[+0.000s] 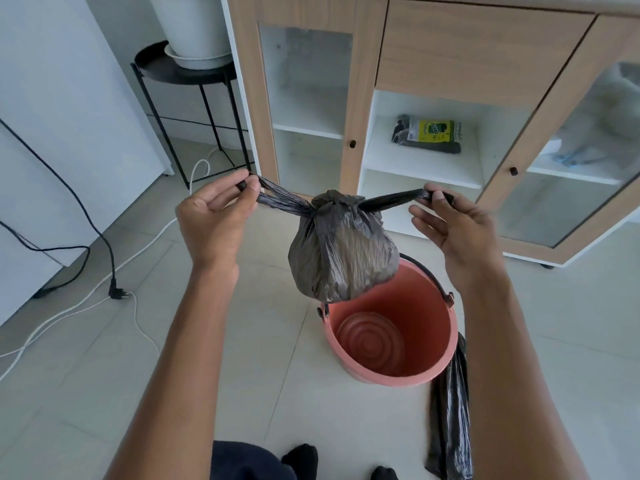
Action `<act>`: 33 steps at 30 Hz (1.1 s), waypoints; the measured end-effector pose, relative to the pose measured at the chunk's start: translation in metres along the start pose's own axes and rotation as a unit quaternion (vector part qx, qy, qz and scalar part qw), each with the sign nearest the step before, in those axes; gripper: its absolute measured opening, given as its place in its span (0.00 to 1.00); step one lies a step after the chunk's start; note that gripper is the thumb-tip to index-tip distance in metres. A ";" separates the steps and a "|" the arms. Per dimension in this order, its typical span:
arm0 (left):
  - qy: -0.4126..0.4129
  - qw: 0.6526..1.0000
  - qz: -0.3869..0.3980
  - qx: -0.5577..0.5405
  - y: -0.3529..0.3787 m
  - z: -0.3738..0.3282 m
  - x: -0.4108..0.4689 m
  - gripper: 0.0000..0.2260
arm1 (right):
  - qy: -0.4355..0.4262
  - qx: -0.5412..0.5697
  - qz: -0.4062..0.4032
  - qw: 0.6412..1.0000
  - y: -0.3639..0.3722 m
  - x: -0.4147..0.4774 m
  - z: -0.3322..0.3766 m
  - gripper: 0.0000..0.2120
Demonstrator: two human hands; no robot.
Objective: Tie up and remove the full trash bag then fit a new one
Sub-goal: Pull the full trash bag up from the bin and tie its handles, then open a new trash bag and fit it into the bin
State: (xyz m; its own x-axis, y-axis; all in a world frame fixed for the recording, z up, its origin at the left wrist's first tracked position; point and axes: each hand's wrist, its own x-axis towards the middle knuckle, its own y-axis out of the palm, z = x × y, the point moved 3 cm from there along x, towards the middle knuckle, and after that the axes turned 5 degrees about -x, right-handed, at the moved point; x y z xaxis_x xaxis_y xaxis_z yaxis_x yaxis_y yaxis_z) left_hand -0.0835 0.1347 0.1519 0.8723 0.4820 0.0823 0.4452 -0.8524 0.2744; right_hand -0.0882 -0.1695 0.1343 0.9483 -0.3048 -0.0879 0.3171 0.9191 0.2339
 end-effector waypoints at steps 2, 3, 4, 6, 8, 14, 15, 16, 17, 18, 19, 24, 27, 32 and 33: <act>0.032 0.999 -0.016 0.009 -0.019 -0.008 0.003 0.17 | 0.002 0.009 0.020 1.000 0.023 -0.003 -0.006 0.08; 0.043 0.999 -0.023 0.017 -0.030 -0.009 0.005 0.19 | 0.003 0.013 0.031 0.999 0.034 -0.004 -0.010 0.08; 0.050 0.998 -0.029 0.025 -0.041 -0.008 0.008 0.21 | 0.006 0.015 0.043 0.999 0.047 -0.005 -0.016 0.08; 0.054 0.997 -0.032 0.053 -0.061 -0.001 0.015 0.20 | 0.018 0.014 0.066 0.998 0.070 -0.006 -0.029 0.09; 0.050 0.994 -0.035 0.091 -0.082 0.012 0.024 0.14 | 0.039 0.000 0.088 0.995 0.099 -0.008 -0.048 0.10; 0.034 0.978 -0.055 0.197 -0.129 0.063 0.046 0.07 | 0.124 -0.097 0.129 0.979 0.171 -0.018 -0.125 0.10; 0.027 0.975 -0.052 0.216 -0.133 0.073 0.048 0.06 | 0.135 -0.111 0.124 0.977 0.177 -0.017 -0.137 0.10; 0.016 0.971 -0.043 0.236 -0.137 0.084 0.049 0.05 | 0.144 -0.123 0.118 0.975 0.182 -0.016 -0.148 0.10; 0.002 0.966 -0.031 0.258 -0.141 0.094 0.050 0.04 | 0.153 -0.132 0.113 0.973 0.185 -0.015 -0.158 0.10; -0.014 0.960 -0.022 0.280 -0.145 0.103 0.050 0.04 | 0.162 -0.140 0.108 0.971 0.188 -0.014 -0.168 0.09; -0.030 0.954 -0.017 0.299 -0.150 0.112 0.049 0.05 | 0.172 -0.150 0.104 0.968 0.190 -0.012 -0.177 0.09; -0.073 0.929 -0.001 0.364 -0.173 0.136 0.046 0.05 | 0.221 -0.217 0.096 0.946 0.190 -0.005 -0.215 0.10; -0.116 0.929 0.000 0.351 -0.182 0.145 0.042 0.04 | 0.258 -0.249 0.101 0.928 0.186 -0.009 -0.231 0.12; -0.105 0.915 0.043 0.386 -0.174 0.147 0.033 0.05 | 0.276 -0.305 0.074 0.908 0.166 -0.018 -0.242 0.13; -0.102 0.914 0.048 0.389 -0.171 0.146 0.032 0.05 | 0.274 -0.306 0.069 0.909 0.162 -0.017 -0.240 0.14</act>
State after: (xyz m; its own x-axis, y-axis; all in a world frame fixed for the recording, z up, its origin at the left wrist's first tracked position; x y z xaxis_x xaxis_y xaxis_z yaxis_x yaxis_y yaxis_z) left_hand -0.1023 0.2667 -0.0326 0.8990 0.4175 -0.1319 0.3048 -0.8131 -0.4960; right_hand -0.0554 0.0445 -0.0590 0.7782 -0.1605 -0.6072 -0.0275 0.9572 -0.2882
